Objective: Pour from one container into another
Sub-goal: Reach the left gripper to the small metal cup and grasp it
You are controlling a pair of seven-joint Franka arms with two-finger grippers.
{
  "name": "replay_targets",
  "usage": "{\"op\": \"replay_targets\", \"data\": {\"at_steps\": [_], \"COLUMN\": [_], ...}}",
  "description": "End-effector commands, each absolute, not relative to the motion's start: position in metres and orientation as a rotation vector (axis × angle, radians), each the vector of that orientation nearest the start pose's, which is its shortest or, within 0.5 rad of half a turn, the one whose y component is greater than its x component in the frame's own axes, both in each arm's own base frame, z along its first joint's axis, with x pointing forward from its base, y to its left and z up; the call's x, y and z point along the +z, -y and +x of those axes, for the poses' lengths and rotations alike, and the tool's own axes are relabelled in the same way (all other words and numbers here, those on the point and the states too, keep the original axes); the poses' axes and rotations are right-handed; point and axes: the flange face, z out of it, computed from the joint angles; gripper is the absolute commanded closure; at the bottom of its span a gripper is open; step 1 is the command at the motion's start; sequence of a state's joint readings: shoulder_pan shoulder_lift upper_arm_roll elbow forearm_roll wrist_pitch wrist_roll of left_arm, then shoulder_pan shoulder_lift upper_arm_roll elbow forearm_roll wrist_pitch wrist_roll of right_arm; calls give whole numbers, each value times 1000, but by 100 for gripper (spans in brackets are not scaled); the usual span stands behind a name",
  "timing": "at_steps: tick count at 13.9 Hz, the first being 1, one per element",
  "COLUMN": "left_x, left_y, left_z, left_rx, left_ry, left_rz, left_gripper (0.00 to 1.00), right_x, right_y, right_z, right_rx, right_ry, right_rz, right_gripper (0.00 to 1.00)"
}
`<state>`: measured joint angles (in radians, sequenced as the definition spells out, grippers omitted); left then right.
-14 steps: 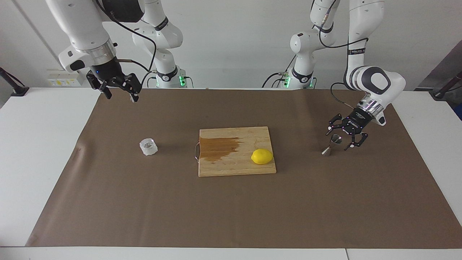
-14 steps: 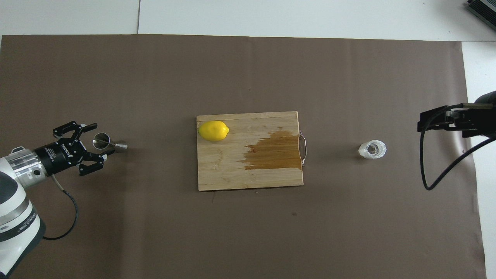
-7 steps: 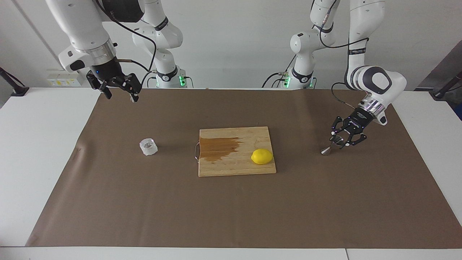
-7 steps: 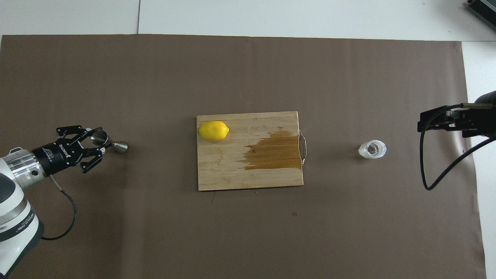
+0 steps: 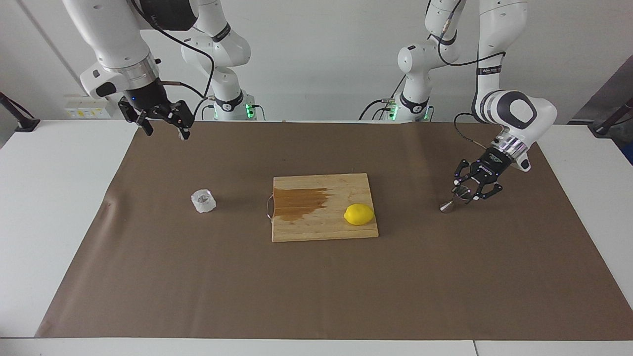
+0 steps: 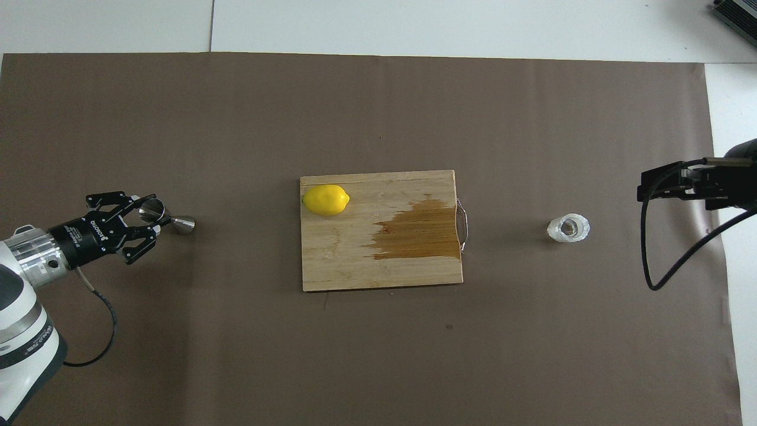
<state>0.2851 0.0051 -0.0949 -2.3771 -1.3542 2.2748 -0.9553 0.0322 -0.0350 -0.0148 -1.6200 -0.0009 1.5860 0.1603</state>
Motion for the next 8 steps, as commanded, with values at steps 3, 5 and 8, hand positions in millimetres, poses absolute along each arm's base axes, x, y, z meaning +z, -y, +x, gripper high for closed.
{"op": "replay_targets", "data": {"at_steps": [3,5,8], "left_x": [366,394,421], "left_y": [-52,-18,34], "left_z": [511,525,539], "left_rx": [-547,-560,-596], "left_ry": [-1874,-1825,-1796], "left_rz": [1089,1130,1163], "left_gripper": [100,100,100], "right_x": [624,623,623], "right_y": [-6,-6,-6], "right_z": [539,539,539], "right_rx": [8,10,10], "right_ry": [-197,-197,-197], "right_rz": [-3133,-3133,-3133], "right_gripper": [0,0,0]}}
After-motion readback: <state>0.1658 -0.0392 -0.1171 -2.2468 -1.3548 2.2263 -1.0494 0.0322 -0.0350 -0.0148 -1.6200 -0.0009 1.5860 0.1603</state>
